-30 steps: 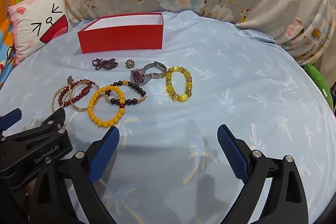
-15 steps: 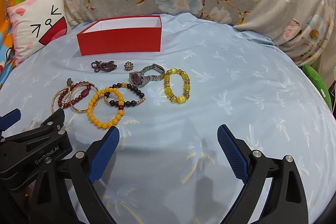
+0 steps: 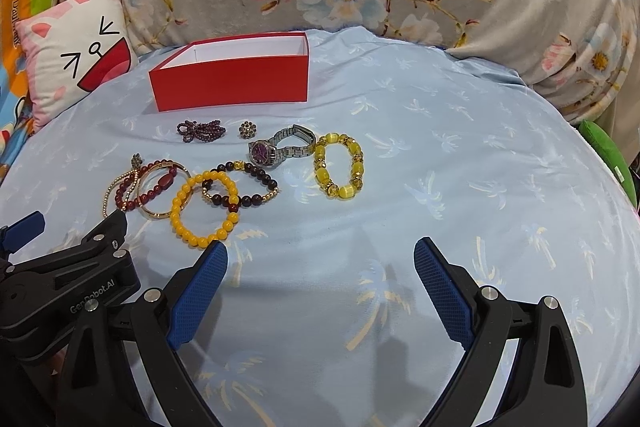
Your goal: Organize jewelry
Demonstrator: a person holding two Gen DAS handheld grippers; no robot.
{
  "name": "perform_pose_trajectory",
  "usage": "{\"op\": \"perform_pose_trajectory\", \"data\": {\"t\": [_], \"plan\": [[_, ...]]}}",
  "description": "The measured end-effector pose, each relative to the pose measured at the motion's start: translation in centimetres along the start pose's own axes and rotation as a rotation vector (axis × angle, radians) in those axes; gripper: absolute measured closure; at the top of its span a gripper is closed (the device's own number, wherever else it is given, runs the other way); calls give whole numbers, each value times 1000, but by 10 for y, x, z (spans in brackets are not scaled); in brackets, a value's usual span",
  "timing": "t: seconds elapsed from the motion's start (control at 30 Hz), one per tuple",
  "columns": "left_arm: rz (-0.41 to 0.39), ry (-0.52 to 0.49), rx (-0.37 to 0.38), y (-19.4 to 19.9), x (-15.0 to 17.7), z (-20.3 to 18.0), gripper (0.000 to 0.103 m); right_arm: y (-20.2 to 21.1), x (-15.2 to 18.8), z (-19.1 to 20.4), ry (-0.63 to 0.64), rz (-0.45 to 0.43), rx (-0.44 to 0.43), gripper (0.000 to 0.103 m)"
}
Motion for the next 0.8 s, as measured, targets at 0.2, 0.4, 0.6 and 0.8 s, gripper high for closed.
{"op": "perform_pose_trajectory", "data": {"t": [0.2,0.4,0.6,0.8], "plan": [[0,7,3,0,0,1,7,0,0,0,0,1,1,12],[-1,5,3,-1,0,1,7,0,1,-1,-2,-1,0,12],[-1,7,1,0,1,1,7,0,1,0,-3,-2,-1,12],[-1,8,-2,0,0,1,7,0,1,-1,-4,-4,-2,12]]}}
Point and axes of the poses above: each gripper's, at about its wrist camera, not at the fingertips, and y roughly against the way its jaws point, z to its left, x to its underside, the point moved 5 cm from there along -y, roughly the way its jaws point, and after that the axes turned 1 degree about -y, right-handed, at the moved point
